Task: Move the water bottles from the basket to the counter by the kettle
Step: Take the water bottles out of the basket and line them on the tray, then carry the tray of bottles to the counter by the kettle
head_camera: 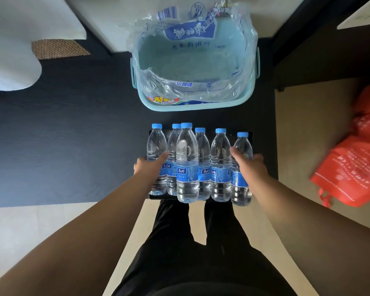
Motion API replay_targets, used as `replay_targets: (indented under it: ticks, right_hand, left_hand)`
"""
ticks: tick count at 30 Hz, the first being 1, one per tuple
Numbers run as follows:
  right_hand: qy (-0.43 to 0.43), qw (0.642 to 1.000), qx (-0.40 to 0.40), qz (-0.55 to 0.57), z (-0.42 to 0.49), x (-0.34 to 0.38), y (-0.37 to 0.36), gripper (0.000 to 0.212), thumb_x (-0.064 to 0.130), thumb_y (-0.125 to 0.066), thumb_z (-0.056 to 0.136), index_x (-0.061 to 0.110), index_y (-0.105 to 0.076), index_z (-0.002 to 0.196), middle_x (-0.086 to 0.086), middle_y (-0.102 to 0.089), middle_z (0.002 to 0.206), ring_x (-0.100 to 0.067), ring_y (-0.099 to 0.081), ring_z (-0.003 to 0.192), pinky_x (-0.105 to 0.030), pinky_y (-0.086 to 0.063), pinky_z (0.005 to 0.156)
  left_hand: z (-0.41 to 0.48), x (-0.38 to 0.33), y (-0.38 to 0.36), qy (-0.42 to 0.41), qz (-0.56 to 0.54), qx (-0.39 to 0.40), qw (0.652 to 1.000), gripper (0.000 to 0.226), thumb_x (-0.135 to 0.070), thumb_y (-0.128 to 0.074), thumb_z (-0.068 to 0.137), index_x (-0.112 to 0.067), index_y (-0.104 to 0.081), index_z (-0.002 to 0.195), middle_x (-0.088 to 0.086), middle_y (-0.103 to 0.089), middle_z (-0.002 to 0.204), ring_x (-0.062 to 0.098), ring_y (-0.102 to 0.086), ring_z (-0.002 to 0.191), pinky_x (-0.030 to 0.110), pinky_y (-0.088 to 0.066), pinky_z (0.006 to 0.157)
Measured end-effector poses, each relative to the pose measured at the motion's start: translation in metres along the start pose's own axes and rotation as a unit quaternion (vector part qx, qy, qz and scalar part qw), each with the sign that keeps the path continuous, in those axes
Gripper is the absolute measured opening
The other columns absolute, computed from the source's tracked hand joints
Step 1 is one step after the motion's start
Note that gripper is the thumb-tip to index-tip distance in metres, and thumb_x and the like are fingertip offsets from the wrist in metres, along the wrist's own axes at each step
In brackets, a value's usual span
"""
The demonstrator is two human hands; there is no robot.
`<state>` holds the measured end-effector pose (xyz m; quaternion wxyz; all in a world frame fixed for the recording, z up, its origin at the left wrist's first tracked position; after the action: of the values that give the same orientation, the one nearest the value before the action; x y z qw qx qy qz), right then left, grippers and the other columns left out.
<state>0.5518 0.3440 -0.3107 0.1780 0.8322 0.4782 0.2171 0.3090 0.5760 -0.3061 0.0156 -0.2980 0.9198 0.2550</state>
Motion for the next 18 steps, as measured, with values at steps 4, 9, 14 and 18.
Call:
replay_targets:
  ticks: [4,9,14,18]
  right_hand:
    - [-0.004,1.0,0.012,0.011,-0.006,0.002,-0.003,0.104,0.085,-0.072,0.065,0.017,-0.039,0.137,-0.009,-0.06,0.114,-0.02,-0.06,0.081,-0.036,-0.045,0.062]
    - [0.019,1.0,0.017,0.017,-0.016,0.006,0.004,0.094,0.087,-0.071,0.064,0.021,-0.039,0.122,-0.003,-0.061,0.098,-0.019,-0.063,0.078,-0.035,-0.047,0.059]
    - [0.051,0.998,0.023,0.0,-0.037,0.017,0.027,0.09,0.087,-0.07,0.066,0.021,-0.04,0.12,-0.002,-0.063,0.094,-0.017,-0.064,0.078,-0.032,-0.042,0.055]
    - [0.104,0.994,0.032,-0.016,-0.061,0.027,0.047,0.091,0.085,-0.069,0.068,0.018,-0.047,0.125,0.0,-0.066,0.093,-0.014,-0.065,0.075,-0.03,-0.042,0.055]
  left_hand:
    - [-0.003,0.0,0.003,-0.002,-0.039,0.03,0.999,0.118,-0.084,-0.076,0.044,-0.015,-0.053,0.137,0.009,-0.065,0.126,0.033,-0.068,0.11,0.055,-0.055,0.098]
    - [-0.01,0.0,0.015,-0.009,-0.049,0.062,0.997,0.116,-0.084,-0.082,0.038,-0.017,-0.052,0.129,0.006,-0.067,0.117,0.029,-0.07,0.102,0.055,-0.055,0.097]
    - [-0.04,-0.001,0.029,-0.027,-0.054,0.082,0.995,0.124,-0.088,-0.082,0.031,-0.022,-0.048,0.13,0.006,-0.067,0.118,0.028,-0.071,0.1,0.054,-0.058,0.089]
    - [-0.072,-0.012,0.042,-0.072,-0.041,0.048,0.995,0.128,-0.09,-0.077,0.039,-0.02,-0.045,0.141,0.008,-0.062,0.134,0.032,-0.065,0.116,0.059,-0.052,0.1]
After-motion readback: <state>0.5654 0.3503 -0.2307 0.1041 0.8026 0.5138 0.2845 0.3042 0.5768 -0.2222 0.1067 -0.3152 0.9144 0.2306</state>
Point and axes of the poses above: each hand's wrist, its own z-axis towards the middle knuckle, its own y-axis out of the back of the hand, x = y × z, the point moved 3 cm from there along z, towards the middle knuckle
